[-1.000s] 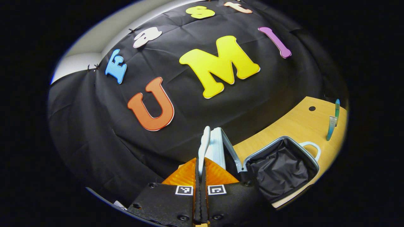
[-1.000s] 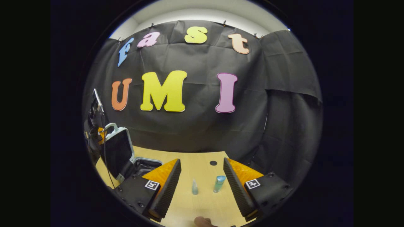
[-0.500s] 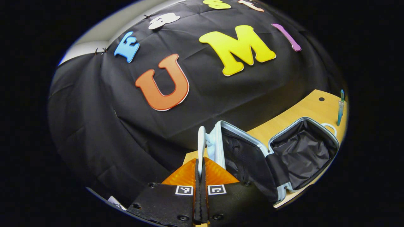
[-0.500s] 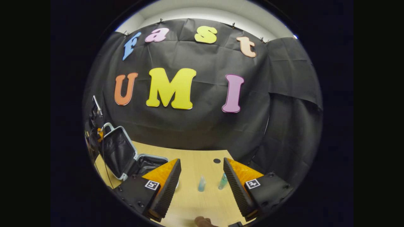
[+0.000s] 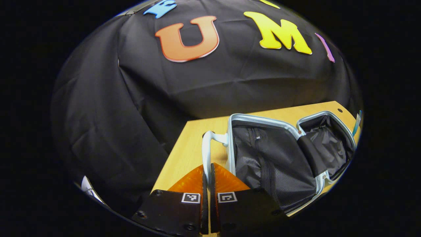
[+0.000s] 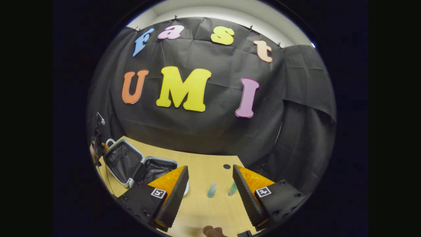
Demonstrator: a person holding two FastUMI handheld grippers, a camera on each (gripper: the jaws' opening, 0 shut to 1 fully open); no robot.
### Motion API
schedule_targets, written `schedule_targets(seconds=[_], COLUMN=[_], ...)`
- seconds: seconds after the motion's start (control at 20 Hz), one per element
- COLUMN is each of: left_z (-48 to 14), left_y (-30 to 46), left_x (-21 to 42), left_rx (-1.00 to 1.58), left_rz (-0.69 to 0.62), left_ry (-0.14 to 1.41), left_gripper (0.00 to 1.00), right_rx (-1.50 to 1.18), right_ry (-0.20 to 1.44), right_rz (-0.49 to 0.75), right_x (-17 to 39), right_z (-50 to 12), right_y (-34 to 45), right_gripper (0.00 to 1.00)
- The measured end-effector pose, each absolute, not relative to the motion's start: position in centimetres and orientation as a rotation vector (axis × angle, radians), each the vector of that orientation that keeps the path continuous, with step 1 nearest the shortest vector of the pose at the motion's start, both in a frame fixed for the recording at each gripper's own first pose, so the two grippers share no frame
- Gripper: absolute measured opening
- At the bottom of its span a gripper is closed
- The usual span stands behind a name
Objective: First open the suitcase, pack the skin care products into it, and then close the suitcase.
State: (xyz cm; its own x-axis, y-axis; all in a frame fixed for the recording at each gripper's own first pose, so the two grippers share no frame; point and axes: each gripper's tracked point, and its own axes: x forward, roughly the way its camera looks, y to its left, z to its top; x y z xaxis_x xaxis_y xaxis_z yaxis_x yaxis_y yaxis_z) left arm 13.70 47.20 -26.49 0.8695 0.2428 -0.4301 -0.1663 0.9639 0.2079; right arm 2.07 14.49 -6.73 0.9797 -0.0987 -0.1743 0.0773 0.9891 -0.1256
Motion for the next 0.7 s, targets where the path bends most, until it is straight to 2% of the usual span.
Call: schedule_targets(seconds=[0.35, 0.45, 0.6, 0.7], left_z=[-31.4, -32.5, -31.5, -30.2], left_y=[48.3, 48.5, 48.7, 48.3], left_x=[13.5, 13.4, 13.4, 13.2], left_rx=[0.030, 0.018, 0.028, 0.023], left_rz=[0.222, 0.242, 0.265, 0.265], left_ry=[0.532, 0.556, 0.523, 0.501], left_gripper=[0.04, 0.17, 0.28, 0.52], right_rx=[-0.140, -0.154, -0.176, -0.171], right_ry=[0.216, 0.211, 0.206, 0.203], right_rz=[-0.088, -0.091, -0.093, -0.087], right_x=[2.3, 2.2, 2.0, 2.1], right_z=[-7.3, -7.1, -6.9, -6.9], right_y=[14.8, 14.7, 14.1, 13.8], right_gripper=[0.80, 0.80, 0.80, 0.80])
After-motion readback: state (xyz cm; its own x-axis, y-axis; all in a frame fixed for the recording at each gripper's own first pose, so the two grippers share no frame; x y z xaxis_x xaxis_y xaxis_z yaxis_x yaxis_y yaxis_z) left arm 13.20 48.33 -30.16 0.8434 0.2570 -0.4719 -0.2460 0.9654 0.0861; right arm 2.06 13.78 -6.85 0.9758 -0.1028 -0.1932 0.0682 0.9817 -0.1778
